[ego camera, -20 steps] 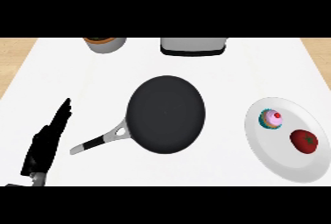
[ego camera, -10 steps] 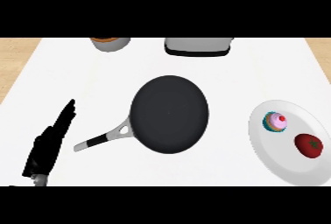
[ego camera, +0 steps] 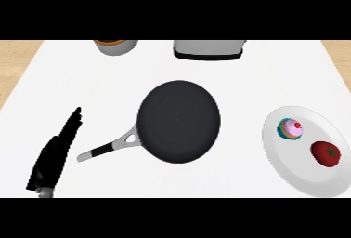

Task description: Pick the tomato from the plate and place it in the pan

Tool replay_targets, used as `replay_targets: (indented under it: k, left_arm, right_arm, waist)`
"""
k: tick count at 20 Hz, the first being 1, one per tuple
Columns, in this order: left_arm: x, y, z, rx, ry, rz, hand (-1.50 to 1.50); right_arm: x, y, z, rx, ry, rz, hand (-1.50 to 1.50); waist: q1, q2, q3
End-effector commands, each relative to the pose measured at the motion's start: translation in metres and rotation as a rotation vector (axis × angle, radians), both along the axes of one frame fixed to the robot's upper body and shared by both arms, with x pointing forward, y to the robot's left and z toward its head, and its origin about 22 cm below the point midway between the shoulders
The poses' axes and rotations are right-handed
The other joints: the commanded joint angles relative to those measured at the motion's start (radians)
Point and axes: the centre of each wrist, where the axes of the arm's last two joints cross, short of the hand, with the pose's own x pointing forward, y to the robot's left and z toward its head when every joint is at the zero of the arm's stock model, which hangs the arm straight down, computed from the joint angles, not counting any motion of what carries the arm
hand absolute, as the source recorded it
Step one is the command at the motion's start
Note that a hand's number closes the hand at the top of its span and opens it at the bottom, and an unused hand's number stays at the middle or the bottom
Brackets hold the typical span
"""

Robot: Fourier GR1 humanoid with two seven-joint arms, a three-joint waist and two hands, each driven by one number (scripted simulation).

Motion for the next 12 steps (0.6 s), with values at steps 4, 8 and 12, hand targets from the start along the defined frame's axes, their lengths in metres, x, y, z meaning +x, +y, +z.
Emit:
replay_targets:
  k: [4, 8, 12]
  left_arm:
    - [-0.015, 0.006, -0.006, 0.001, 0.005, 0.010, 0.00]
    - [-0.010, 0.009, -0.004, 0.012, 0.012, 0.015, 0.00]
    - [0.004, -0.006, 0.000, -0.011, -0.007, 0.011, 0.00]
  right_arm:
    - [0.026, 0.050, -0.016, -0.106, 0.128, 0.067, -1.50]
    - [0.032, 0.065, -0.019, -0.199, 0.150, 0.115, -1.50]
    - [0.035, 0.079, -0.017, -0.328, 0.260, 0.160, -1.50]
  waist:
    - [-0.007, -0.004, -0.001]
    - [-0.010, -0.003, 0.000]
    - [-0.015, -0.002, -0.001]
